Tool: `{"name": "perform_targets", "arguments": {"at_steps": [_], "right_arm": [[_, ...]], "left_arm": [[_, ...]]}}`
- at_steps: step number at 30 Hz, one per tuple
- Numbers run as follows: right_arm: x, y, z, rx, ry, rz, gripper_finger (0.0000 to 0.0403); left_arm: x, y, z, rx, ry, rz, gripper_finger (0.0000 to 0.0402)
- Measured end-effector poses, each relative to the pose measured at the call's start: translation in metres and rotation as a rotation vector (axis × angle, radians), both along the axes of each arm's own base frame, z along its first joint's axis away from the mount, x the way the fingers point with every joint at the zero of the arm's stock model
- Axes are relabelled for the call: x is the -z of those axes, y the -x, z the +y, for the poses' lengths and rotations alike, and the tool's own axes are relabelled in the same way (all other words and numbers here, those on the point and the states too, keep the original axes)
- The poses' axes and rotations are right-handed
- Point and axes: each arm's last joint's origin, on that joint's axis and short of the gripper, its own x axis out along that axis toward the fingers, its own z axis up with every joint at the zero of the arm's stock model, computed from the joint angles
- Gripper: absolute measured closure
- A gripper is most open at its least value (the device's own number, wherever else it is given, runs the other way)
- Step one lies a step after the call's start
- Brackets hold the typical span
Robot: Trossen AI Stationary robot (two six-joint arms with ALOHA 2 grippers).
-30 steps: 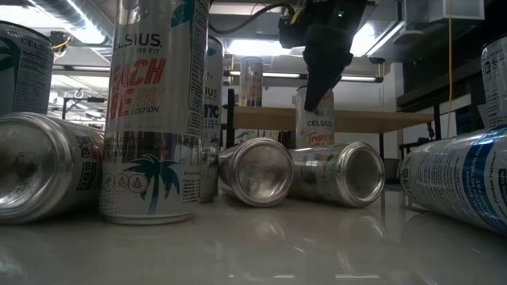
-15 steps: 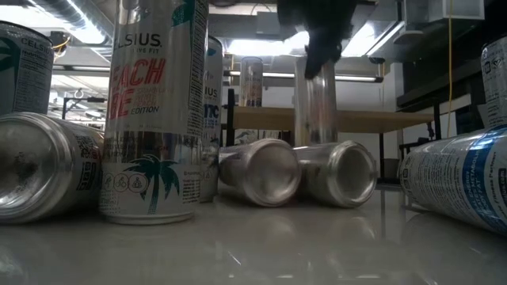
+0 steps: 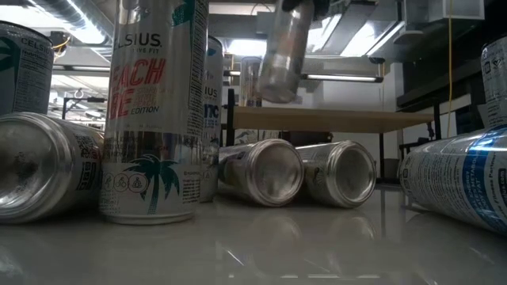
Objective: Place canned beverage on shelf
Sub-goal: Put the orange soda can on the shelf aligned with the other orange soda can
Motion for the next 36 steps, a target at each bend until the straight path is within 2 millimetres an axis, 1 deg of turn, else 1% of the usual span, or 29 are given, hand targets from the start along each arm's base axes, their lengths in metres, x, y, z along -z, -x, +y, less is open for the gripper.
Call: {"name": "perform_targets", "arguments": {"at_steps": [5,11,17,20,25,30,34,36], "right_arm": [[-0.018,0.002,-0.012,0.014,0.014,-0.061,0.015],[-0.03,0.004,-0.037,0.046,0.046,-0.101,0.015],[-0.033,0.008,-0.068,0.082,0.082,-0.106,0.015],[-0.033,0.01,-0.083,0.091,0.11,-0.098,0.015],[-0.032,0.014,-0.105,0.112,0.146,-0.088,0.015],[-0.033,0.019,-0.124,0.165,0.157,-0.102,0.015],[-0.033,0.021,-0.131,0.171,0.169,-0.095,0.015],[-0.033,0.021,-0.131,0.172,0.17,-0.095,0.015]], "left_arm": [[0.0,0.0,0.0,0.0,0.0,0.0,0.0052],[0.0,0.0,0.0,0.0,0.0,0.0,0.0052],[0.002,-0.003,0.001,0.0,0.002,0.01,0.0052],[0.003,-0.007,0.002,0.0,0.001,0.006,0.0052],[0.004,-0.023,0.005,-0.011,-0.012,-0.033,0.0052],[0.007,-0.044,0.01,-0.02,-0.027,-0.089,0.0052],[0.014,-0.063,0.015,-0.044,-0.041,-0.108,0.0052],[0.02,-0.071,0.017,-0.066,-0.046,-0.092,0.0052]]}}
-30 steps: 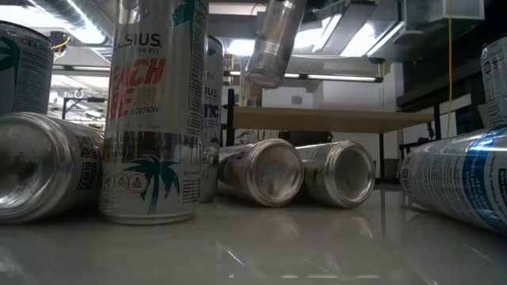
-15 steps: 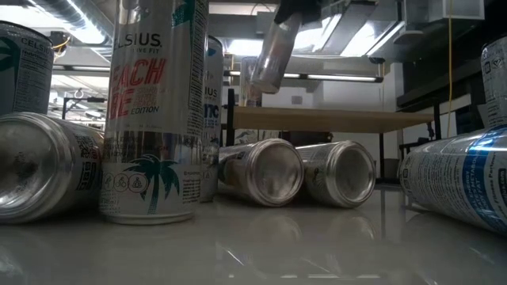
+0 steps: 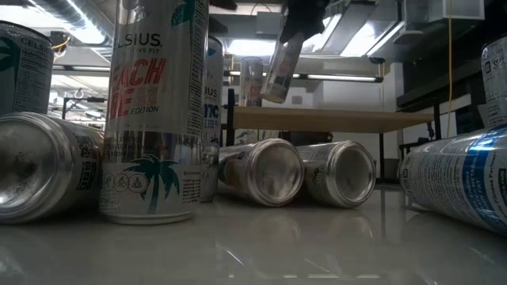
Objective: Place canned beverage on shelf
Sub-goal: Put the orange soda can on the shelf aligned with the other orange soda can
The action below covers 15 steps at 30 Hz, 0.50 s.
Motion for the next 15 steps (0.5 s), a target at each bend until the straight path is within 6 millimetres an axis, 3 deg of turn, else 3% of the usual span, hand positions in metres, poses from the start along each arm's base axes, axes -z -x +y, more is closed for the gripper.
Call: {"name": "perform_targets", "arguments": {"at_steps": [15], "right_arm": [[0.001,0.0,0.002,-0.013,-0.018,0.002,0.015]], "left_arm": [[0.038,-0.051,0.014,-0.097,-0.031,0.011,0.0052]]}}
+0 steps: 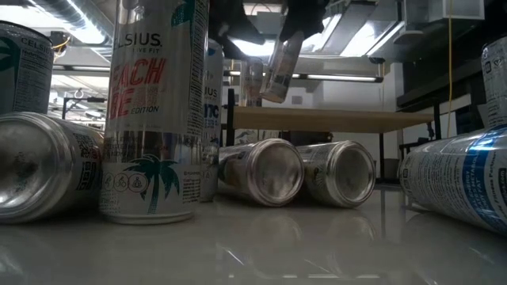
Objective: Place canned beverage on shelf
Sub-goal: Put the orange soda can on the shelf aligned with the other orange soda can
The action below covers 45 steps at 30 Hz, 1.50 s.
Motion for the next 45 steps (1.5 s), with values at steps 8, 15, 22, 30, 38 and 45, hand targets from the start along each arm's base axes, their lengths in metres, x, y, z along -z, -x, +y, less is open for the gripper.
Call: {"name": "perform_targets", "arguments": {"at_steps": [8,15,22,30,38,45], "right_arm": [[0.001,0.0,0.003,-0.04,-0.049,0.0,0.015],[0.002,0.0,0.003,-0.052,-0.077,-0.003,0.015],[0.001,0.0,0.004,-0.076,-0.103,-0.016,0.015],[0.0,-0.004,0.01,-0.113,-0.117,-0.04,0.015],[-0.003,-0.014,0.029,-0.162,-0.06,-0.082,0.015],[-0.003,-0.015,0.033,-0.166,-0.054,-0.079,0.015]], "left_arm": [[0.002,-0.014,0.003,-0.007,-0.029,-0.09,0.0052],[0.005,-0.021,0.007,0.001,-0.086,-0.105,0.0052],[0.01,-0.024,0.008,0.001,-0.084,-0.098,0.0052],[0.008,-0.024,0.008,-0.006,-0.088,-0.113,0.0052],[0.007,-0.024,0.007,0.022,-0.081,-0.12,0.0052],[0.007,-0.024,0.007,0.031,-0.078,-0.12,0.0058]]}}
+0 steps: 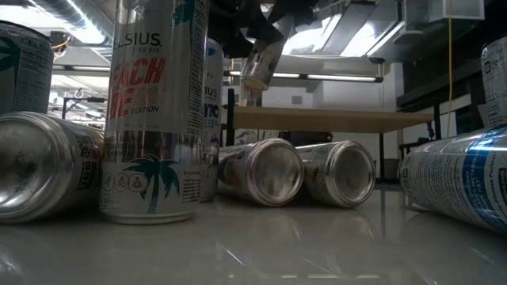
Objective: Place canned beverage on shelf
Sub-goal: Put the orange soda can on the shelf aligned with the other orange soda can
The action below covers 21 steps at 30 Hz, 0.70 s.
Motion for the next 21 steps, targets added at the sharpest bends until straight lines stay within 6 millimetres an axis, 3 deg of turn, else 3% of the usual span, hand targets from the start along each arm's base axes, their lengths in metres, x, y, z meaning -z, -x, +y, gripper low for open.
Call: {"name": "perform_targets", "arguments": {"at_steps": [7,13,21], "right_arm": [[-0.0002,-0.0001,-0.0006,0.006,0.002,-0.003,0.0147],[-0.0001,0.0,-0.0004,0.005,-0.002,-0.002,0.0109],[-0.0006,-0.0005,-0.0005,0.003,-0.003,-0.009,0.0072]], "left_arm": [[0.0,0.0,-0.0001,0.003,0.001,-0.001,0.0112],[0.0,0.0,-0.0001,0.004,-0.002,0.001,0.0166],[0.0003,0.0002,0.0004,-0.005,-0.002,0.004,0.0167]]}}
